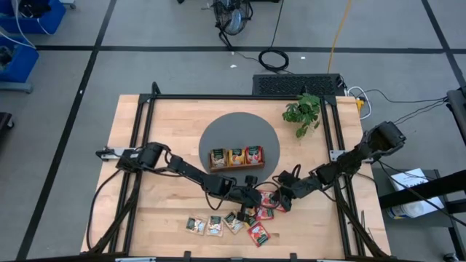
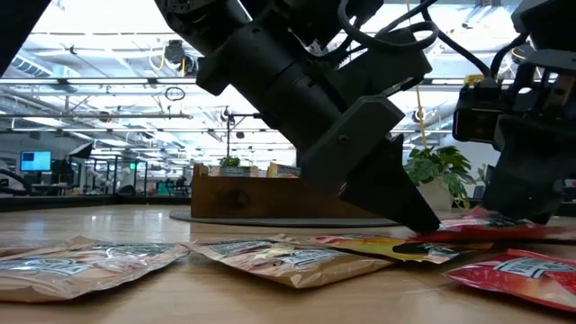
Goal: Pick & Place Tea
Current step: Put the strawberry tea sachet into the right compartment of the wooden organizer
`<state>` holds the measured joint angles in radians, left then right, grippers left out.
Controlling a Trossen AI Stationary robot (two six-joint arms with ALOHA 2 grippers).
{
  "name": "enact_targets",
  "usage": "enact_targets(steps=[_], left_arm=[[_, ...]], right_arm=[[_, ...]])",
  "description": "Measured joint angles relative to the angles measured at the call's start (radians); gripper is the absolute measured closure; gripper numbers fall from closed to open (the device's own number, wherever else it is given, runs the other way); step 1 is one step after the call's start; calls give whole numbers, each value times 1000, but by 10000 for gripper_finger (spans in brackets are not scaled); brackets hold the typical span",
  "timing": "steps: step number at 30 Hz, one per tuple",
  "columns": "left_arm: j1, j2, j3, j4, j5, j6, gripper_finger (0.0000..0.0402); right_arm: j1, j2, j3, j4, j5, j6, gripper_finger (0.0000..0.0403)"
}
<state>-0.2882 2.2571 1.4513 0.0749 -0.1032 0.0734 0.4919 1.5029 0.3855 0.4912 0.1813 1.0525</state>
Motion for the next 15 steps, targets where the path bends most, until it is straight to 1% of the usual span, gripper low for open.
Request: enact_targets(steps=[5,9,13,15], left_arm=[[5,20,1,25,5,0,398],[10,30,1,43,-1,0,399],[7,31,1,41,-64,13,391],[0,31,1,38,-109,51,385]], right_arm=[[0,3,0,0,-2,-51,311],[0,3,0,13,-2,-103,346],[0,-6,0,12,0,-150,393],[0,-11,0,24,1,-165,397]])
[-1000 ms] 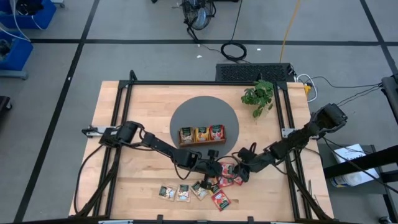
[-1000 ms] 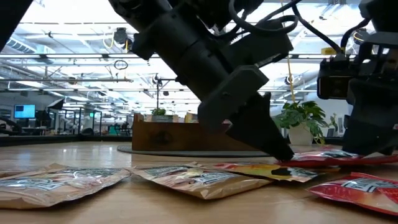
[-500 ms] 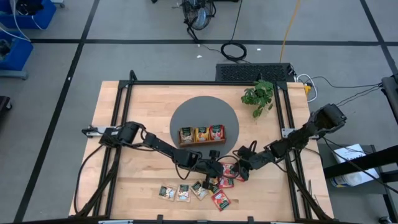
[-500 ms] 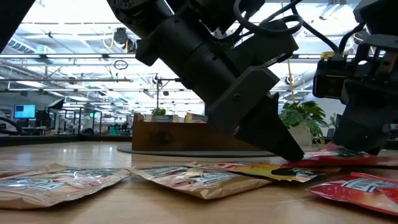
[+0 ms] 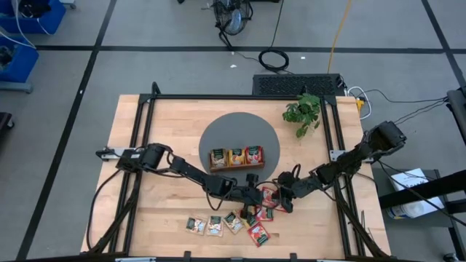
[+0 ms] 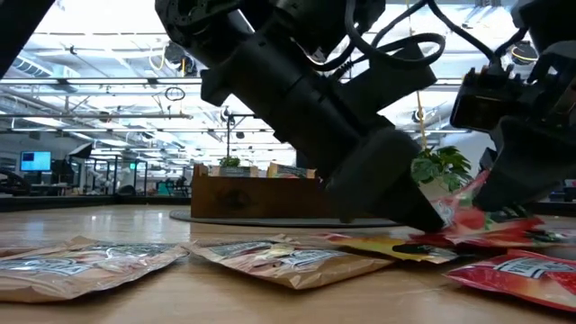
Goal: Pick & Place Tea
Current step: Put the strawberry tea sachet into the right compartment of the wooden organizer
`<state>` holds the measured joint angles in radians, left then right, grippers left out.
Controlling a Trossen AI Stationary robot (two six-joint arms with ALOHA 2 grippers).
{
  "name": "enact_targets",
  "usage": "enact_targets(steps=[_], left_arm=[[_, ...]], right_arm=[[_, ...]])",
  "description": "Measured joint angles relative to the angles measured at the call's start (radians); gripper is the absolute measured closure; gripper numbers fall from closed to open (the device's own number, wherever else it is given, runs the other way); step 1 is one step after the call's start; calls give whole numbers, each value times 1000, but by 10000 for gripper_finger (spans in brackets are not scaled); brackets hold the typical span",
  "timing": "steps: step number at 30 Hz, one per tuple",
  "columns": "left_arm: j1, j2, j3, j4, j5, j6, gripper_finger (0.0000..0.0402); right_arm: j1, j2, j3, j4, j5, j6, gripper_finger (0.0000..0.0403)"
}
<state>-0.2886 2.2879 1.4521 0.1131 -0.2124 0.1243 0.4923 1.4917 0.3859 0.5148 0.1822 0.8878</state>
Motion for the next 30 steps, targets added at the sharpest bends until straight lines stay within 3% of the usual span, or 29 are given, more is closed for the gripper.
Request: enact_targets(steps=[8,14,21,30], left_arm=[[-69,-30,-4,-32,-205,107,397],[-157,-129,-1,-79,-341,85,382],[-213,-198,-1,-92,-350,-59,343],[-184,-184,-2,-141,-332,-164,240]], right_arm=[[0,-83,0,5,-30,-89,400],[-1,-203,2,-41,-83,-164,401],[-2,-277,101,-406,-97,-286,402],[21,-100,329,-563,-39,-581,402]])
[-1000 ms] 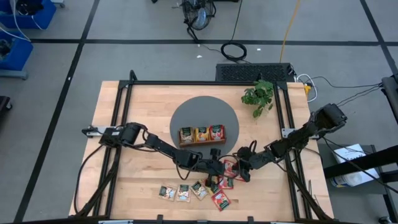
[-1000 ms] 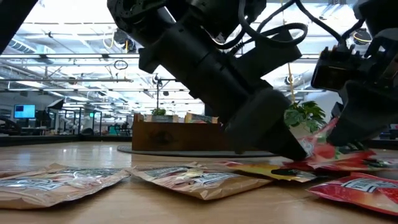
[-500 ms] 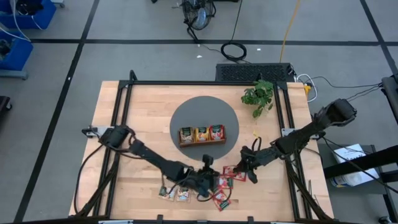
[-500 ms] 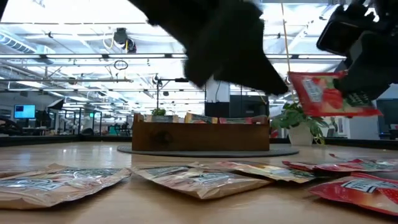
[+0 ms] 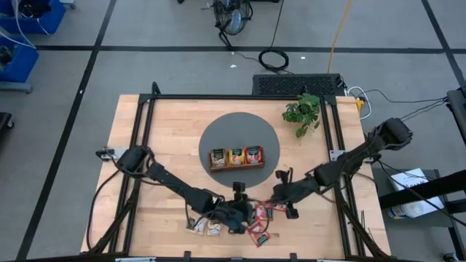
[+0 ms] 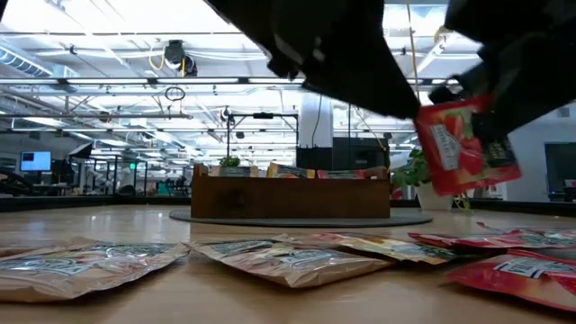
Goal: Pick & Place Tea
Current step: Put the strawberry tea sachet into the right compartment of the wooden organizer
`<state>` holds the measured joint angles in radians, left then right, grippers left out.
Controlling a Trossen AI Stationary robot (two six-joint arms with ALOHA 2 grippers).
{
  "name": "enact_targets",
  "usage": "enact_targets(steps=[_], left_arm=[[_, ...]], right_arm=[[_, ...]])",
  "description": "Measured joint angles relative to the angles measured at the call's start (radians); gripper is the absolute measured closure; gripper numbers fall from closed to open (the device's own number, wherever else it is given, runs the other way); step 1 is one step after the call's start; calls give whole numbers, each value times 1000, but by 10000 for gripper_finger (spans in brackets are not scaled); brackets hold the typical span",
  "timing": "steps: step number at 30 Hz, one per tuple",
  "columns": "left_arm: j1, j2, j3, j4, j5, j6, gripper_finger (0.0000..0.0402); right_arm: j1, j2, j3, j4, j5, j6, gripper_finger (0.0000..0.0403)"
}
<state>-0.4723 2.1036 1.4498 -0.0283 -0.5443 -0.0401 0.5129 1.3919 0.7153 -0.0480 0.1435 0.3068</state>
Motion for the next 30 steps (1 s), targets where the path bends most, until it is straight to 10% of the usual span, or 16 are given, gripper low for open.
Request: enact_targets(steps=[15,30], left_arm=[[41,2,0,-37,153,-126,77],[74,2,0,-23,180,-113,284]], right_arm=[[63,140,94,-5,222,-144,403],[78,139,94,40,268,-189,403]])
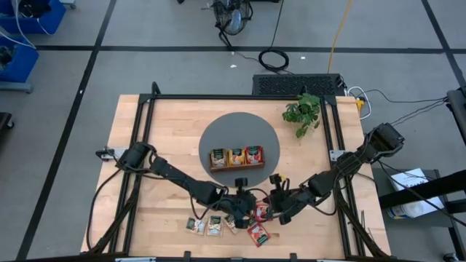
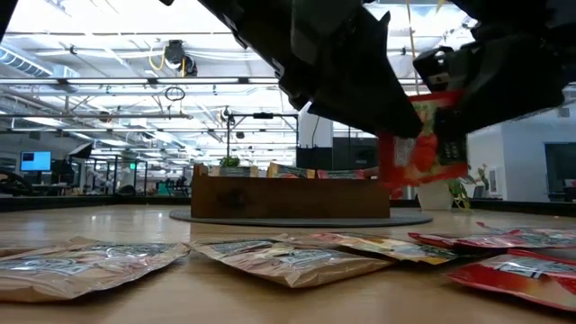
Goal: Pick & Place Tea
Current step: Put the strawberry tea sachet into the right compartment of the wooden organizer
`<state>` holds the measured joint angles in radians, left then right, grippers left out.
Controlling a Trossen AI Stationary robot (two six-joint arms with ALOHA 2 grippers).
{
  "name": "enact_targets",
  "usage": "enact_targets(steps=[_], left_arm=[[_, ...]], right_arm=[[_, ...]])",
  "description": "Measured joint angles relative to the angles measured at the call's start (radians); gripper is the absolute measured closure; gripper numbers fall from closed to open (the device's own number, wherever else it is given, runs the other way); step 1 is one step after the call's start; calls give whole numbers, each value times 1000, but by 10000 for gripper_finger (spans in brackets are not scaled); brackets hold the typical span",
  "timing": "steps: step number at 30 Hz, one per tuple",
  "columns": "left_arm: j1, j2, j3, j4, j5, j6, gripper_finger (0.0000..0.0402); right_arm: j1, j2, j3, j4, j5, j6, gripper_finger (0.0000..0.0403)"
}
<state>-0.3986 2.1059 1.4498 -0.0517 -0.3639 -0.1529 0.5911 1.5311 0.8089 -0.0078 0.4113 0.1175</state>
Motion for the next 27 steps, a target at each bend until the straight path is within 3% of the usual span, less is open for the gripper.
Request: enact_targets(steps=[4,6,12,19,23,27], left_arm=[[1,0,0,0,-3,29,370],[1,0,0,-1,-3,42,386],[0,0,1,-23,-5,48,365],[-1,0,1,-29,-9,74,385],[0,0,1,-29,-16,94,367],[1,0,1,-28,-31,111,385]], right_arm=[[0,0,0,14,5,-6,403],[0,0,0,16,7,-6,403],[0,-3,0,38,26,29,393],[20,-6,-14,65,12,-22,348],[28,-22,-15,60,108,-4,311],[65,-76,-37,129,258,-7,273]])
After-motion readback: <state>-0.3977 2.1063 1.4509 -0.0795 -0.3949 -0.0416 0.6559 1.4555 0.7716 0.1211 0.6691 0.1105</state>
